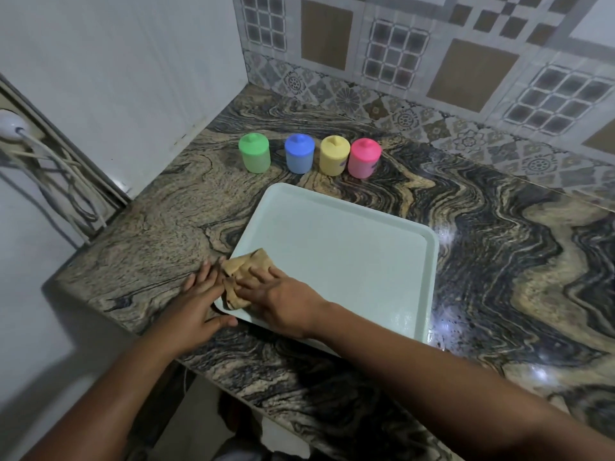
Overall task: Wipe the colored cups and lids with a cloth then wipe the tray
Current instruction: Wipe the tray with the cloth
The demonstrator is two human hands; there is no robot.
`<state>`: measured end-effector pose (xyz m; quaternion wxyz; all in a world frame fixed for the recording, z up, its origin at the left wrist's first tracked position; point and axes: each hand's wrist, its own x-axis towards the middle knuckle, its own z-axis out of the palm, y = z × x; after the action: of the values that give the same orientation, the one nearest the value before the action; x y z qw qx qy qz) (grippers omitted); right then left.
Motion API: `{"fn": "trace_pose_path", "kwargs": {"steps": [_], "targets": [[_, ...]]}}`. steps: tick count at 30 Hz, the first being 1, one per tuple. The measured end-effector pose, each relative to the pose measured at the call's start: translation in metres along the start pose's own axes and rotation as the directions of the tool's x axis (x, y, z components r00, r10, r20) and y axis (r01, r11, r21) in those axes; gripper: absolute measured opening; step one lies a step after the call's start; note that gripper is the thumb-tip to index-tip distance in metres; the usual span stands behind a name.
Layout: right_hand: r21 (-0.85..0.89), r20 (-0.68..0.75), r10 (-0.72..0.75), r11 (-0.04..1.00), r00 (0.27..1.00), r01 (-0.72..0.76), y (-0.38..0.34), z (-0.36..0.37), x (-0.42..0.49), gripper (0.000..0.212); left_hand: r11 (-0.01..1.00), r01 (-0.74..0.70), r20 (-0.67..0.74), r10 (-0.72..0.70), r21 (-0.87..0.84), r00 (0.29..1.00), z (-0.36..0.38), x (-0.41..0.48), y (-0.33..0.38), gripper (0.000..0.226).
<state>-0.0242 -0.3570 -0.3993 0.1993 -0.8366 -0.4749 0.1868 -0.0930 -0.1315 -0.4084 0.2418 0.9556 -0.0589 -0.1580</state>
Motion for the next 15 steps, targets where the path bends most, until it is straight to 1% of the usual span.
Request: {"fn": "trace_pose_path", "kwargs": {"steps": [4, 6, 8, 11, 15], "targets": [[0.017, 0.020, 0.009, 1.000, 1.000, -0.010, -0.002, -0.004, 0.001, 0.048, 1.000, 0.003, 0.051, -0.003, -0.004, 0.999, -0.007, 0.000, 0.007, 0.082], [-0.004, 0.037, 0.010, 1.000, 0.999, -0.010, -0.005, -0.004, 0.000, 0.049, 0.999, 0.001, 0.043, -0.002, 0.032, 0.999, -0.007, -0.001, 0.008, 0.075], [-0.013, 0.050, 0.017, 1.000, 0.999, -0.016, -0.010, -0.001, -0.007, 0.051, 0.996, -0.006, 0.041, 0.003, 0.087, 0.999, -0.004, -0.003, 0.008, 0.080], [0.075, 0.015, 0.043, 0.996, 0.999, -0.044, -0.015, 0.006, -0.031, 0.049, 0.988, 0.005, 0.054, -0.013, 0.156, 0.998, -0.002, -0.006, 0.008, 0.087], [0.115, -0.029, 0.082, 0.990, 0.996, -0.078, -0.010, 0.010, -0.071, 0.049, 0.987, 0.027, 0.056, -0.036, 0.157, 0.998, -0.003, -0.007, 0.006, 0.088]]}}
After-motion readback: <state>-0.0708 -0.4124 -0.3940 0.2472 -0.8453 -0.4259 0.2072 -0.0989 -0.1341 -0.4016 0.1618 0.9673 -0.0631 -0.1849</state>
